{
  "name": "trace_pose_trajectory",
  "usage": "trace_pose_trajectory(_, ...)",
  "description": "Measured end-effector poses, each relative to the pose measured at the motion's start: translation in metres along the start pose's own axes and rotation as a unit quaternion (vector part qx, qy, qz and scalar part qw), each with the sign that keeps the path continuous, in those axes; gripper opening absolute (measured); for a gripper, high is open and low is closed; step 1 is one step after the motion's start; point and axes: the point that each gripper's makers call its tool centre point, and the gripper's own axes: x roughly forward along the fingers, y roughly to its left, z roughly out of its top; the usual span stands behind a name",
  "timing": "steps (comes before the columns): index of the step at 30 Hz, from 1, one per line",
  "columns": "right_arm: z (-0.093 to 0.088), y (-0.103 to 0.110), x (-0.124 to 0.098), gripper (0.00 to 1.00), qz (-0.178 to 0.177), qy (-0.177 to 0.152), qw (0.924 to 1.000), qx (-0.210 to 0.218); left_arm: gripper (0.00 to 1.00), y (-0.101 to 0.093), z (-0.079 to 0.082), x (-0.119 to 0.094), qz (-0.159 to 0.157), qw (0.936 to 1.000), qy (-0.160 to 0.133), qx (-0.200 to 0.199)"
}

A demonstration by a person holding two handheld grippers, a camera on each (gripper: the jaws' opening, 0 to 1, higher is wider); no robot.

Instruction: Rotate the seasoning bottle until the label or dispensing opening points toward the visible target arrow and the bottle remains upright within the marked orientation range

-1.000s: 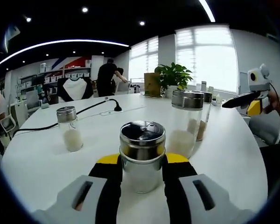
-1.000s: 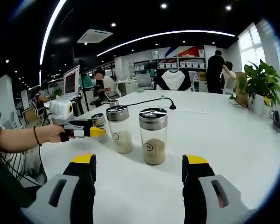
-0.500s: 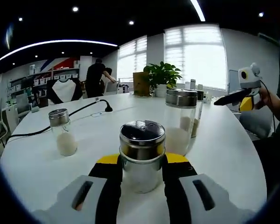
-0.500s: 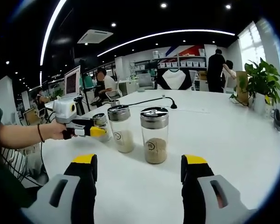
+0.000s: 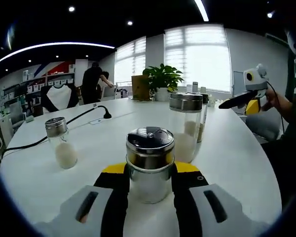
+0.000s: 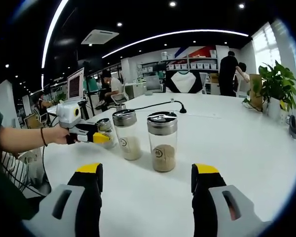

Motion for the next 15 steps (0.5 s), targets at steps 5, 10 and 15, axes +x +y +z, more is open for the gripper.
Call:
trace_pose_trajectory(5,-0.0012,0.0015,0.0008,0.74,0.003,0.005,1.0000,-0.005,0.35,0.0004,-0.0002,0.0000,-0.002,1.0000,-0.001,-0.005)
trace_pose_trajectory(10,-0.0009,-0.0006,0.0015,0.74,0.000,0.004,1.0000,-0.002,0.35,0.0005,-0.0003,0.0001,-0.001,1.0000,0.001,-0.006)
trace_pose_trajectory(15,-0.0025,-0.0006,0.0024,0.74,0.000,0.006,1.0000,0.005,0.36,0.0002,0.0005,-0.0006,0.003,1.0000,0.004,-0.006)
